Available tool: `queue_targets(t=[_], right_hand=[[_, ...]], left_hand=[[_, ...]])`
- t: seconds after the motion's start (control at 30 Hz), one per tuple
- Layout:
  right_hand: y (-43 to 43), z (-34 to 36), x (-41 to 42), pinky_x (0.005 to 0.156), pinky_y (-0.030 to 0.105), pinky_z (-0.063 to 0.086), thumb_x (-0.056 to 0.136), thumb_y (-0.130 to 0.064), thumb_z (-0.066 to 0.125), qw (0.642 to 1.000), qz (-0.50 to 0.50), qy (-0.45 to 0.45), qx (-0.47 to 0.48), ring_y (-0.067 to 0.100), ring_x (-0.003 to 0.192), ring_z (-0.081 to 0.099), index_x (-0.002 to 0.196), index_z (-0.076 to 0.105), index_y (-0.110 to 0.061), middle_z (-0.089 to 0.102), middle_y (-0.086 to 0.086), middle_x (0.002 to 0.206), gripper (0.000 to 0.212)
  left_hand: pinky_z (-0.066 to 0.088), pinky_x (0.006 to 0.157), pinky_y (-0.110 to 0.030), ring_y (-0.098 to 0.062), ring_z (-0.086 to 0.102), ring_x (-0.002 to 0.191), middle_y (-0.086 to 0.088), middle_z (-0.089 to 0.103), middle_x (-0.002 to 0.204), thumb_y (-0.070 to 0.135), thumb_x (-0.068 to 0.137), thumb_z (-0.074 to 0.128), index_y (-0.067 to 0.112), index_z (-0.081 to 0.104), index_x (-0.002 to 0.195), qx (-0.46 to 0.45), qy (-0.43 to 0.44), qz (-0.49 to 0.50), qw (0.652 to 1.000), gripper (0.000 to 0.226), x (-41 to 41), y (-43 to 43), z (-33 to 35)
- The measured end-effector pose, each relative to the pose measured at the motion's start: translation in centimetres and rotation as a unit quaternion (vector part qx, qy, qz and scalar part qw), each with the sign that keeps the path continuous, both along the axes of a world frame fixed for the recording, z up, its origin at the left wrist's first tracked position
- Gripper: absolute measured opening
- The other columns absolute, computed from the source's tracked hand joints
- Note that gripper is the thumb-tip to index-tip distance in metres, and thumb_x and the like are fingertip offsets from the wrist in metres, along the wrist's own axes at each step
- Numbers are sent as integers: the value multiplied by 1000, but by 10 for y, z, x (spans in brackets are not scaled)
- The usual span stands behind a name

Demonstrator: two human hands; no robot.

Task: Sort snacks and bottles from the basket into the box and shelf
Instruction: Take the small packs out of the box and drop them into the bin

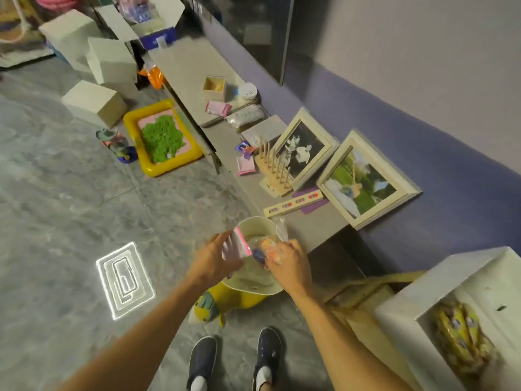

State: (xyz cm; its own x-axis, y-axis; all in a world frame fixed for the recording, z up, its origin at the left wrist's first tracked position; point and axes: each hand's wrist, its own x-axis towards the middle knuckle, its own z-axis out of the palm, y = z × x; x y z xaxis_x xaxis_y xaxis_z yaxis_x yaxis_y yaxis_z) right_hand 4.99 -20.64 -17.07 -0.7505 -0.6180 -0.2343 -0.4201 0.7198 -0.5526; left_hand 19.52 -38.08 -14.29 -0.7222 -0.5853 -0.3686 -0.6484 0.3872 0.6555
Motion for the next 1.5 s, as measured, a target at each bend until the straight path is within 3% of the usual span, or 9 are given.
queue_targets(t=[0.13, 0.23, 0.4, 0.5, 0.6, 0.87, 1.03, 1.27, 1.5], right_hand=[[-14, -68, 8, 73, 28, 51, 89, -38, 77, 999, -28, -5, 43, 27, 98, 66, 108, 78, -20, 65, 5, 112, 26], [-16, -114, 13, 85, 38, 60, 85, -40, 78, 997, -42, -18, 59, 29, 103, 64, 109, 78, -22, 65, 5, 114, 30], [-23, -142, 15, 91, 41, 57, 82, -37, 83, 995, -20, -18, 91, 27, 102, 64, 113, 80, -21, 67, 6, 107, 35], [-29, -133, 13, 105, 40, 51, 86, -37, 83, 994, 8, -57, 95, 27, 124, 60, 140, 68, -28, 63, 7, 132, 57], [-33, -113, 12, 119, 44, 42, 90, -54, 77, 992, 21, -72, 105, 26, 149, 42, 156, 52, -26, 47, 7, 161, 76], [-45, 1, 4, 128, 53, 31, 86, -80, 64, 996, -2, -16, 92, 32, 163, 14, 169, 22, -15, 20, 11, 176, 113], [-48, 121, -8, 129, 50, 29, 86, -87, 54, 995, -34, 67, 67, 36, 164, 12, 170, 17, -12, 12, 15, 178, 118], [-37, 300, -21, 128, 54, 24, 86, -92, 41, 979, -115, 162, 47, 39, 163, 12, 170, 13, -12, 12, 15, 178, 120], [24, 393, -20, 131, 52, 17, 89, -89, 42, 959, -214, 186, 11, 38, 164, 7, 170, 9, -13, 8, 14, 178, 117]], left_hand=[[50, 83, -26, -20, 66, 101, -1, 61, 130, 41, 74, 95, 25, 53, 152, 16, -24, -23, 999, 90, -9, -15, -82], [51, 86, -31, -24, 65, 108, -5, 62, 135, 49, 73, 93, 27, 50, 154, 14, -40, -42, 998, 94, -11, -21, -131], [51, 81, -33, -26, 66, 109, -3, 63, 135, 63, 72, 90, 32, 48, 152, -6, -62, -65, 996, 96, -5, -26, -162], [55, 90, -40, -33, 66, 118, -5, 56, 148, 53, 72, 93, 25, 45, 158, -6, -78, -77, 994, 102, -4, -33, -159], [55, 92, -43, -35, 64, 123, -3, 52, 153, 53, 77, 89, 26, 41, 160, -13, -83, -79, 993, 100, -5, -36, -139], [46, 115, -54, -38, 42, 147, -5, 22, 173, 79, 80, 70, 31, 9, 168, -72, -39, -90, 993, 118, -8, -60, -18], [35, 122, -58, -35, 33, 154, -7, 25, 173, 98, 73, 52, 29, 17, 167, -151, -7, -85, 985, 122, -12, -89, 98], [33, 123, -51, -33, 39, 150, -9, 38, 166, 95, 83, 42, 20, 30, 164, -299, 69, -88, 948, 111, -21, -106, 286], [35, 123, -54, -33, 42, 148, -10, 42, 164, 94, 85, 37, 22, 34, 160, -326, 123, -114, 930, 104, -47, -87, 373]])
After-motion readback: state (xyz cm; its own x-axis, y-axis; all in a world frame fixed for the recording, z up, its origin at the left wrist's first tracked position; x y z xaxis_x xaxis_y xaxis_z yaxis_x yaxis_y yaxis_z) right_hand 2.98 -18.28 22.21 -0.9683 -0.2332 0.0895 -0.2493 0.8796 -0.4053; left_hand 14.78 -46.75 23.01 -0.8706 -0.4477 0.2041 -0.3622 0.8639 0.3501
